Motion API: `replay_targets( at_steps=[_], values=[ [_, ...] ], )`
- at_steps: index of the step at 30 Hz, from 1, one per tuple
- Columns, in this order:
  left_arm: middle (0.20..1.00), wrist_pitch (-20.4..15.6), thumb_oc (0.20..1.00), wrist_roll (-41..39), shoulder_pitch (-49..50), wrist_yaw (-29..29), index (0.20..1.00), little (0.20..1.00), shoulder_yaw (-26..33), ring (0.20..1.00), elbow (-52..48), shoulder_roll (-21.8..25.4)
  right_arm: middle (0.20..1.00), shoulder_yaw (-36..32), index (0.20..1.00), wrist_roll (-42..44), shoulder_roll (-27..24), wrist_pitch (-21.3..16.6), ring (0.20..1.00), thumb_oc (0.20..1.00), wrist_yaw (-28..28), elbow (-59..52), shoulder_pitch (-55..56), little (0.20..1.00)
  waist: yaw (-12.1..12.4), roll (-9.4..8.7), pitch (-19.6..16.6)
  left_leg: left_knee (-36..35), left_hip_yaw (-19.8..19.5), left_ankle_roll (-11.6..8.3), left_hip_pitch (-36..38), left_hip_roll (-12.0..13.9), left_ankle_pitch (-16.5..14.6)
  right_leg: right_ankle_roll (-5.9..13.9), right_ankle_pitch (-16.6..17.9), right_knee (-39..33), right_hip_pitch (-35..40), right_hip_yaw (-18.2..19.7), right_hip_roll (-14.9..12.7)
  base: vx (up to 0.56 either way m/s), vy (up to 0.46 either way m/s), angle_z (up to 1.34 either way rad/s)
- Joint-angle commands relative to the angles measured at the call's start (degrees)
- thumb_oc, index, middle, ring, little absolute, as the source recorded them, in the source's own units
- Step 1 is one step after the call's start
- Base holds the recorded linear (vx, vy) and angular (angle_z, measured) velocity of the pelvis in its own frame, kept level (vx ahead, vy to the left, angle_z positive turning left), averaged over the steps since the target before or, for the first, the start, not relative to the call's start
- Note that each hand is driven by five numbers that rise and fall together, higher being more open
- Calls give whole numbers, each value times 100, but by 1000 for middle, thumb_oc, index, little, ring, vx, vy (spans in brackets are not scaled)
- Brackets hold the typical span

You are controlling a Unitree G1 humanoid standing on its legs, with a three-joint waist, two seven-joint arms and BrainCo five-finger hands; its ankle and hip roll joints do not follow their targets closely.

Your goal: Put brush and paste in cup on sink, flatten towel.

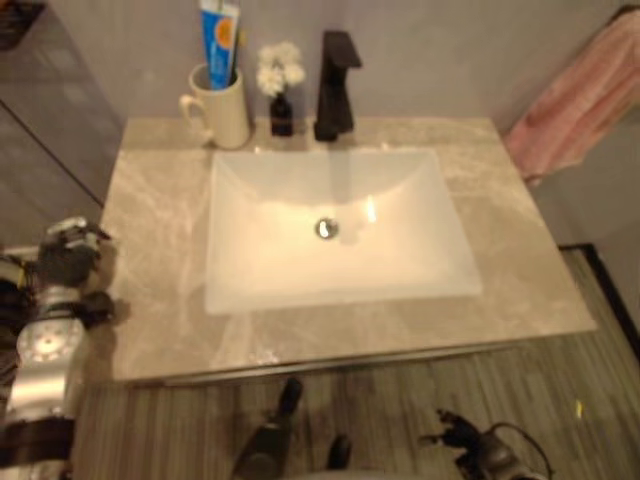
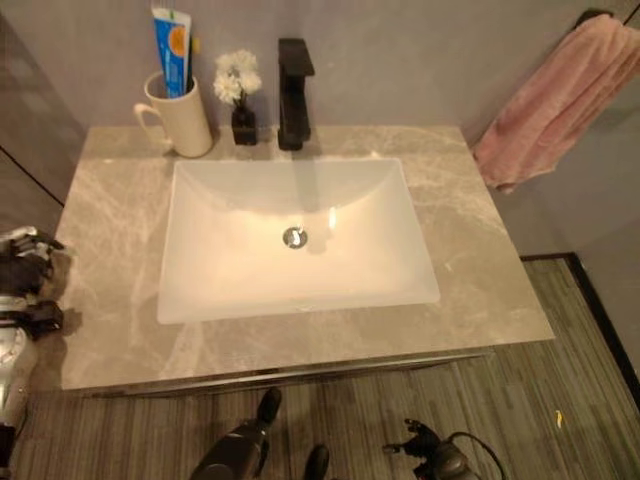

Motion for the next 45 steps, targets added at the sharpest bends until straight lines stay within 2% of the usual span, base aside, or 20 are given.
replay_targets(
  at_steps=[1, 5, 9, 11, 14, 15, 16, 18, 19, 23, 26, 27, 29, 30, 33, 35, 38, 39, 41, 45],
  values=[
    [200, -163, 200, 18, -79, -74, 200, 200, 23, 200, -271, -154, 1000, 33, 1000, -171, -189, 27, 1000, 1000, -8, 78, 293, 1000, -171, 46, -343, -332, -567, 154, -75, 263, -103, 318, -229, 166, 90, -128, -384, -7, -3, -6],
    [200, -195, 200, -60, -29, -71, 200, 200, 9, 200, -461, -271, 1000, 16, 1000, -125, -137, 32, 1000, 1000, -18, 145, 288, 1000, -148, 120, -291, -275, -606, 206, 44, 274, -144, 285, -413, 695, -32, 58, -392, -25, -39, -10],
    [200, -263, 200, 126, 197, -16, 200, 200, 225, 200, -1043, -295, 1000, 50, 1000, -147, -61, 3, 1000, 1000, -20, 235, 302, 1000, -27, 172, -143, -30, -803, 245, 240, 281, -266, 180, -833, 1571, -209, 201, -298, -34, -122, -11],
    [200, -373, 200, 281, 320, 89, 200, 200, 434, 200, -1421, -358, 1000, 26, 1000, -126, -54, -14, 1000, 1000, -61, 256, 222, 1000, 23, 202, -1, -17, -813, 188, 332, 387, -198, 61, -1157, 2156, -353, -104, -227, -102, -246, -1],
    [200, -429, 200, 431, 372, 155, 200, 200, 556, 200, -1646, -411, 1000, 17, 1000, -115, -97, -18, 1000, 1000, -75, 287, 106, 1000, 68, 224, 112, -162, -791, 103, 395, 517, -25, -32, -1298, 2342, -426, -400, -187, -107, -200, 9],
    [564, -428, 564, 500, 406, 169, 564, 564, 603, 564, -1724, -459, 1000, -11, 1000, -97, -123, -24, 1000, 1000, -110, 306, 70, 1000, 87, 243, 146, -268, -832, 22, 368, 554, 136, -79, -1344, 2286, -422, -494, -129, -183, -266, 6],
    [1000, -439, 1000, 540, 415, 173, 1000, 1000, 592, 1000, -1740, -503, 1000, -23, 1000, -102, -188, -38, 1000, 1000, -125, 340, 33, 1000, 85, 289, 179, -354, -878, -44, 335, 547, 277, -108, -1345, 2248, -436, -623, -114, -196, -228, 4],
    [1000, -491, 1000, 573, 441, 199, 1000, 1000, 658, 1000, -1881, -582, 1000, -59, 1000, -103, -410, -50, 1000, 1000, -175, 294, -98, 1000, 119, 356, 238, -794, -1021, -202, 259, 534, 611, -146, -1224, 2012, -553, -802, -64, -227, -177, 50],
    [1000, -491, 1000, 574, 441, 198, 1000, 1000, 661, 1000, -1883, -588, 1000, -59, 1000, -102, -415, -50, 1000, 1000, -173, 295, -102, 1000, 111, 362, 235, -790, -1029, -202, 250, 532, 614, -145, -1217, 2002, -554, -809, -63, -163, -107, 69],
    [1000, -487, 1000, 603, 907, 39, 1000, 1000, 869, 1000, -2124, -792, 1000, -209, 1000, -107, -760, -100, 1000, 1000, -189, 110, -167, 1000, 250, 199, 92, -448, -903, -46, 397, 192, 89, -61, -633, 1067, -519, -678, -110, -74, -31, 7],
    [1000, -460, 1000, 583, 1154, -19, 1000, 1000, 956, 1000, -2200, -903, 1000, -257, 1000, -131, -886, -96, 1000, 1000, -140, -49, -59, 1000, 264, 222, -62, -549, -860, 20, 696, 192, -146, -17, -415, 630, -445, -516, -93, -24, 50, -13],
    [1000, -460, 1000, 583, 1285, -58, 1000, 1000, 932, 1000, -2242, -1022, 1000, -280, 1000, -171, -915, -99, 1000, 1000, -129, -47, -4, 1000, 243, 296, -175, -683, -966, -8, 809, 190, -98, -4, -311, 479, -404, -510, -87, -10, 74, -15],
    [1000, -475, 1000, 538, 1334, -87, 1000, 1000, 939, 1000, -2300, -1091, 1000, -290, 1000, -163, -909, -95, 1000, 1000, -129, -29, -14, 1000, 249, 331, -171, -648, -1038, -34, 837, 152, -127, 11, -258, 428, -370, -491, -97, -88, 94, -14],
    [1000, -507, 1000, 458, 1454, -118, 1000, 1000, 1050, 1000, -2439, -1184, 1000, -286, 1000, -160, -901, -92, 1000, 1000, -106, -94, -7, 1000, 289, 336, -114, -271, -1154, -15, 851, -14, -396, 48, -150, 446, -362, -357, -164, -183, 155, -13],
    [1000, -599, 1000, 432, 1539, -99, 1000, 1000, 1198, 1000, -2705, -1353, 1000, -248, 1000, -201, -832, -105, 1000, 1000, -65, -127, 63, 1000, 422, 358, -95, 234, -1480, 107, 978, -241, -818, 120, -53, 567, -455, -5, -222, -154, 169, -43],
    [1000, -787, 1000, 321, 1497, -101, 1000, 1000, 1162, 1000, -2957, -1430, 1000, -237, 1000, -220, -750, -109, 1000, 1000, -74, -75, 125, 1000, 420, 437, -94, 305, -1509, 162, 1060, -291, -906, 138, -23, 693, -509, 107, -256, -141, 181, -77],
    [1000, -1076, 1000, -320, 1545, -488, 1000, 1000, 1049, 1000, -3244, -1483, 1000, -269, 1000, -207, -696, -115, 1000, 1000, -108, -53, 227, 1000, 342, 483, -122, 349, -1487, 254, 1151, -372, -1022, 198, -10, 833, -558, 219, -313, -119, 191, -34],
    [1000, -1251, 1000, -851, 1571, -965, 1000, 1000, 940, 1000, -3560, -1275, 1000, -314, 1000, -186, -656, -150, 1000, 1000, -102, 8, 297, 1000, 298, 576, -180, 449, -1516, 328, 1217, -510, -1116, 259, 50, 911, -606, 359, -392, -103, 186, -10],
    [1000, -1309, 1000, -1138, 1586, -1190, 1000, 1000, 925, 1000, -3579, -1136, 1000, -300, 1000, -214, -621, -182, 1000, 1000, -85, 18, 330, 1000, 314, 615, -212, 502, -1453, 371, 1237, -557, -1179, 306, 73, 938, -635, 425, -434, -116, 225, -42],
    [1000, -1286, 1000, -2227, 1723, -2412, 1000, 1000, 565, 1000, -3756, -793, 1000, -331, 1000, -389, -546, -350, 1000, 1000, -37, 108, 316, 1000, 281, 798, -325, 502, -1060, 602, 1311, -729, -1248, 541, 425, 986, -892, 802, -642, -173, 299, -73]
  ],
)
